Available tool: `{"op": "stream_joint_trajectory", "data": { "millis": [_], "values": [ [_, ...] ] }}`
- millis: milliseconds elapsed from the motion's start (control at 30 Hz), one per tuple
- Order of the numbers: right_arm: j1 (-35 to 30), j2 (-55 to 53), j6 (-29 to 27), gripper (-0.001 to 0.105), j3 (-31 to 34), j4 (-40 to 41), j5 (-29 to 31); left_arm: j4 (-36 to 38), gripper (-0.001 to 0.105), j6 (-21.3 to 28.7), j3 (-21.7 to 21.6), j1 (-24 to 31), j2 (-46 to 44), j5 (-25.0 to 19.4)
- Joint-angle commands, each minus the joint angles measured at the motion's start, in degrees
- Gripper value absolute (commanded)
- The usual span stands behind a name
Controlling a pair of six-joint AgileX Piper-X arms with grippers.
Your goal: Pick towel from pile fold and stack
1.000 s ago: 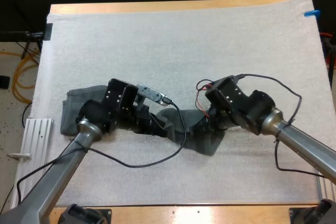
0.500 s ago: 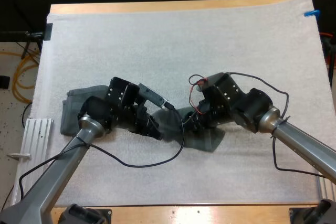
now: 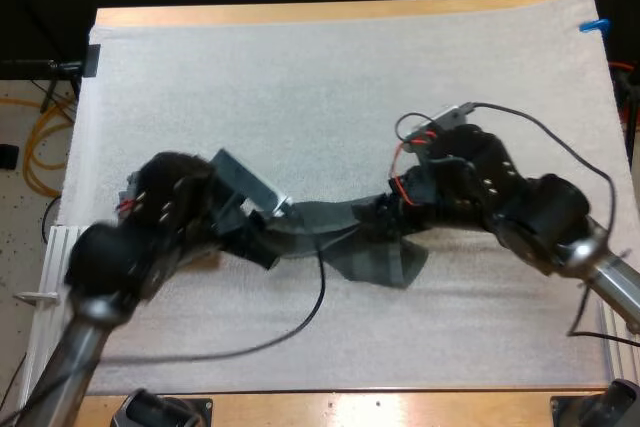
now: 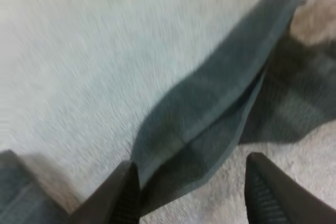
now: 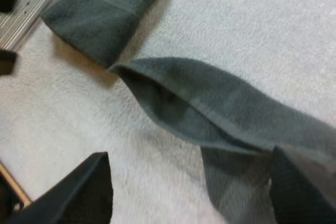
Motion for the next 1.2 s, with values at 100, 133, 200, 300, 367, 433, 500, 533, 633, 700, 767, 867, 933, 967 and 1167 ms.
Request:
{"op": "stream_joint_trajectory", "data": {
  "millis": [100, 133, 200, 300, 367, 433, 500, 533, 633, 700, 767, 867, 933, 967, 1167],
  "values": [
    [0.07, -1.56, -0.64, 0.062, -0.40, 5.67, 0.55, 2.07, 0.044, -2.65, -0.29, -0.16, -6.11, -0.77],
    [0.07, -1.55, -0.24, 0.062, -0.40, 6.41, 1.25, 2.80, 0.044, -2.99, -0.29, -0.16, -7.25, -0.61],
    [0.07, -1.26, 0.33, 0.062, 0.15, 7.13, 2.58, 4.36, 0.044, -3.01, -0.29, -0.16, -8.45, 0.11],
    [-0.08, -0.84, 2.19, 0.062, 2.62, 7.68, 6.02, 7.12, 0.044, -4.20, -0.29, -0.16, -9.42, 0.67],
    [-0.08, -0.31, 2.24, 0.062, 4.53, 7.33, 7.60, 8.41, 0.044, -4.58, -0.29, -0.16, -9.40, 0.91],
    [-0.08, 0.83, 2.24, 0.062, 7.19, 5.51, 7.84, 9.43, 0.044, -4.69, -0.29, -0.16, -9.40, 2.91],
    [-0.08, 2.16, 2.24, 0.062, 9.26, 3.53, 7.84, 9.21, 0.044, -5.25, 0.05, -0.16, -9.40, 5.30],
    [-0.08, 3.35, 2.36, 0.062, 10.37, 2.61, 7.84, 9.09, 0.044, -5.43, 0.28, -0.16, -9.40, 6.35],
    [-0.40, 6.78, 2.71, 0.062, 12.54, 0.60, 7.47, 9.10, 0.044, -5.93, 0.75, -0.16, -9.40, 7.31],
    [-0.88, 9.05, 3.61, 0.062, 13.26, -0.40, 6.59, 9.10, 0.044, -6.28, 1.26, -0.16, -9.40, 7.30],
    [-1.41, 11.54, 3.66, 0.062, 13.32, -0.97, 5.42, 9.10, 0.044, -6.27, 1.97, -0.16, -9.40, 7.52],
    [-1.42, 14.59, 3.28, 0.062, 13.32, -3.62, 3.66, 9.10, 0.044, -6.66, 3.76, -0.16, -9.40, 7.52],
    [-1.42, 16.76, 3.40, 0.062, 13.32, -6.79, 1.29, 9.10, 0.044, -6.71, 5.29, -0.16, -9.40, 7.75],
    [-1.42, 17.35, 3.40, 0.062, 13.32, -7.49, 0.10, 9.10, 0.044, -6.92, 5.77, -0.16, -9.40, 7.86],
    [-1.42, 22.33, 4.30, 0.062, 13.32, -11.33, -3.79, 9.10, 0.044, -7.42, 7.74, -0.16, -9.40, 7.92]
  ]
}}
